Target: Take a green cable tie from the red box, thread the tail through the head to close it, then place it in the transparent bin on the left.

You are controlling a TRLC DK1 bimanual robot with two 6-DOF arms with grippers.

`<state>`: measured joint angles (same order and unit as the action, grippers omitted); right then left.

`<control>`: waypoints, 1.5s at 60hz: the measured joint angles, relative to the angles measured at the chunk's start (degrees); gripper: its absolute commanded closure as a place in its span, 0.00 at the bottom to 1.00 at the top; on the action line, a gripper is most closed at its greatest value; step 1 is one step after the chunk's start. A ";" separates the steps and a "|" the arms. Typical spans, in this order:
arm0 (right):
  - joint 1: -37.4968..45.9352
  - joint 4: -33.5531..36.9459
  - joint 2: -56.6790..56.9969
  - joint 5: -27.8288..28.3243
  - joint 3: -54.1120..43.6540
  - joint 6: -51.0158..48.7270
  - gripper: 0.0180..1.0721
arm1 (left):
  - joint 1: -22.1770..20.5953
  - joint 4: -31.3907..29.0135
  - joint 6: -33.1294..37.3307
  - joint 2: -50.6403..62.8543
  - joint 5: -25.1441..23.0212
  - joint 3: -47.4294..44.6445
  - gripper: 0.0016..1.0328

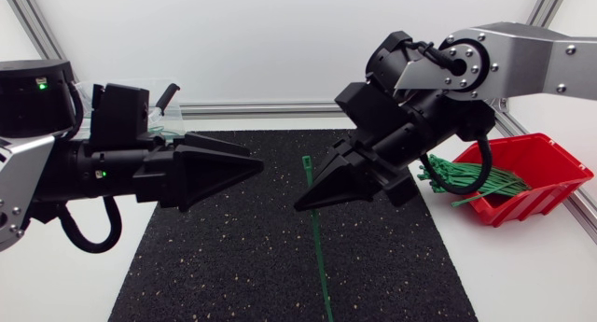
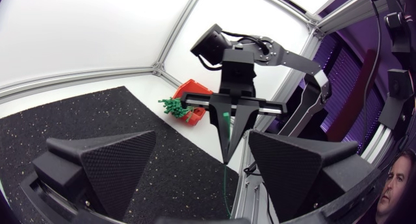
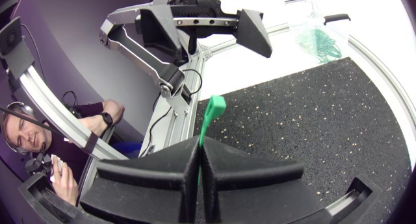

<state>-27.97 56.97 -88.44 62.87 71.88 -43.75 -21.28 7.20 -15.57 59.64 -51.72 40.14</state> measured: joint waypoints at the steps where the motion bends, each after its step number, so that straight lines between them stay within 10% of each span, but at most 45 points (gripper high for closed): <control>1: 0.28 0.02 -0.11 0.44 0.42 -0.02 0.95 | -0.15 0.17 -0.31 0.09 -0.28 0.17 0.04; 21: 2.32 0.68 -0.37 5.38 2.08 -0.04 0.95 | -2.29 5.22 -7.45 2.73 -7.61 1.33 0.04; 61: 0.63 0.85 -0.79 6.14 2.08 0.07 0.95 | -7.41 12.46 -14.45 5.01 -7.04 2.67 0.04; 90: 0.28 0.85 -0.79 6.14 2.08 0.07 0.95 | -9.60 14.75 -14.43 8.83 -3.89 2.62 0.28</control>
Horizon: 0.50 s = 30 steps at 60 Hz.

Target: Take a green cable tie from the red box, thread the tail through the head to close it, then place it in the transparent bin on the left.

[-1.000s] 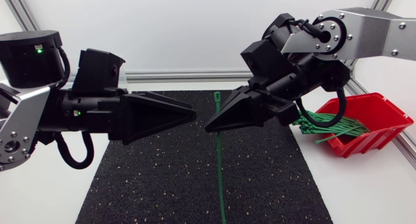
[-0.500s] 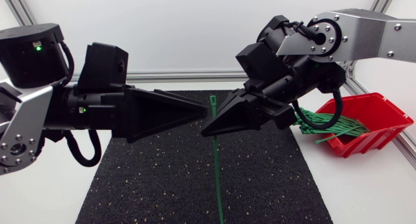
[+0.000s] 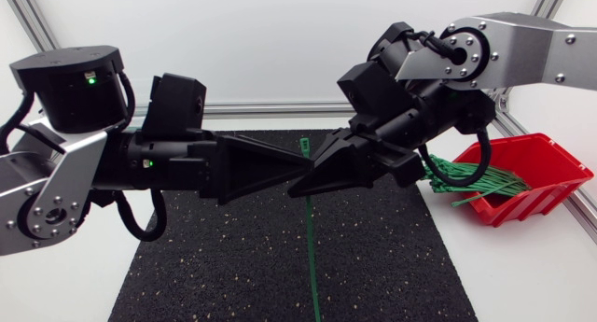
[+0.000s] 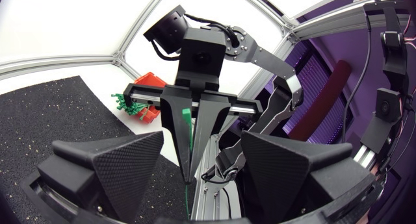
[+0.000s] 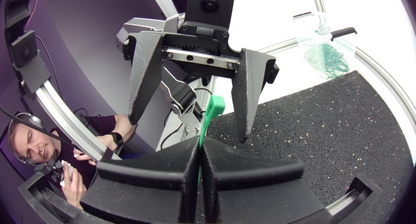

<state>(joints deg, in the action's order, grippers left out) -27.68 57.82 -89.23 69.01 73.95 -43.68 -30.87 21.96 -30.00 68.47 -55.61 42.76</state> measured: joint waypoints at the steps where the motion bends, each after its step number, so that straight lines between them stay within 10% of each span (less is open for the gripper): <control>1: 0.00 -0.02 0.00 0.00 0.00 0.00 0.95 | 0.00 0.09 0.00 0.09 0.02 0.00 0.31; 25: -0.70 -0.68 0.00 -0.26 -0.02 0.02 0.95 | 0.37 1.07 0.02 1.14 0.63 -0.02 0.48; 30: -0.72 -0.72 0.00 -0.46 -0.02 0.00 0.95 | 0.37 1.09 0.07 1.36 0.66 -0.02 0.65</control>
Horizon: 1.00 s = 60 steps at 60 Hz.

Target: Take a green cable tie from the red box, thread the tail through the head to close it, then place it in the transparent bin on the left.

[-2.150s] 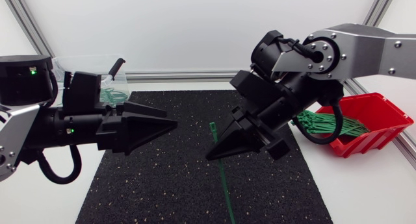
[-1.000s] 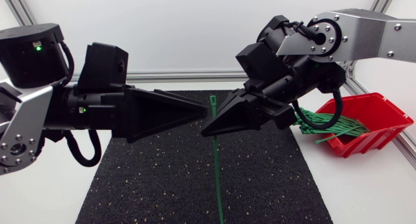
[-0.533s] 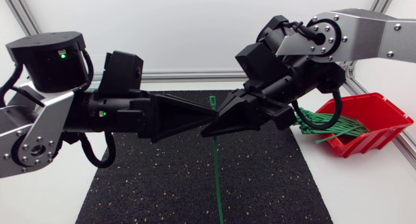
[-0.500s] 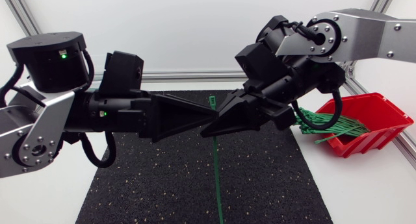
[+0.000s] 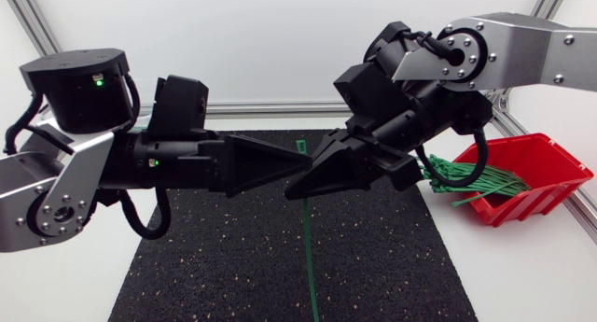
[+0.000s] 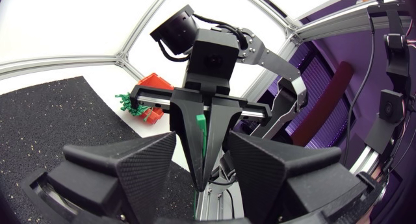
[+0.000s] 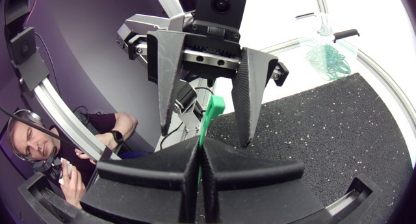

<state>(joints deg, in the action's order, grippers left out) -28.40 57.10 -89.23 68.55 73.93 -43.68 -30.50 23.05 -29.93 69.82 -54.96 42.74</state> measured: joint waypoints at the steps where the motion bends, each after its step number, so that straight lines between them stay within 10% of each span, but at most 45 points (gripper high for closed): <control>1: 0.00 -0.07 0.00 -0.02 0.00 0.02 0.95 | 0.00 -0.02 0.00 0.04 0.02 0.00 0.67; 60: -0.76 -11.50 4.11 -3.98 -4.22 8.81 0.95 | 0.87 1.09 0.13 0.85 0.83 -0.04 0.96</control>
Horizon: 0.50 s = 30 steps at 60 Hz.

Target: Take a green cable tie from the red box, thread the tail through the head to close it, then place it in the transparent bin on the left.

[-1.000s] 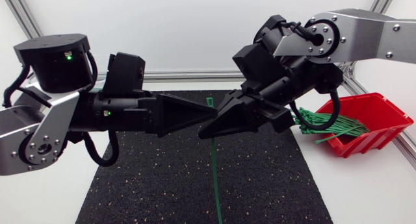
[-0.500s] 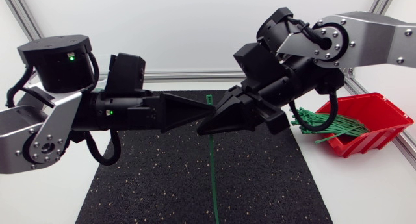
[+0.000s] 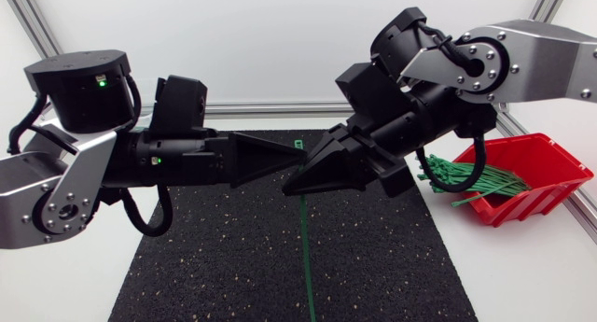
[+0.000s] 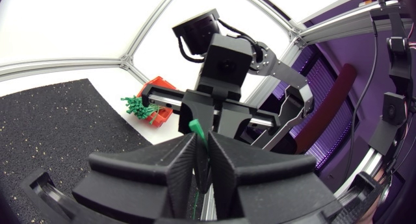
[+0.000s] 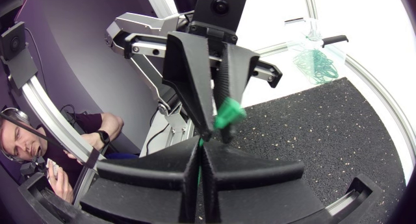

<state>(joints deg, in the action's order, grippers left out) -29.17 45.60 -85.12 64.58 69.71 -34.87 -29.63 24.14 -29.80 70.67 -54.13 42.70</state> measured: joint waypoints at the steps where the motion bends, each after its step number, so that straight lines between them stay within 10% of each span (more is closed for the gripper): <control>1: 0.00 -0.28 0.04 -0.11 -0.22 0.04 0.95 | 0.00 -0.02 0.00 -0.02 0.04 0.00 0.96; 30: -0.48 -4.11 1.46 -1.86 -1.68 3.21 0.95 | 0.00 0.31 0.02 -0.31 0.02 -0.13 0.96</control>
<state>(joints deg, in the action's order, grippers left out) -29.65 41.50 -83.66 62.72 68.03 -31.66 -29.63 24.45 -29.78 70.37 -54.11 42.57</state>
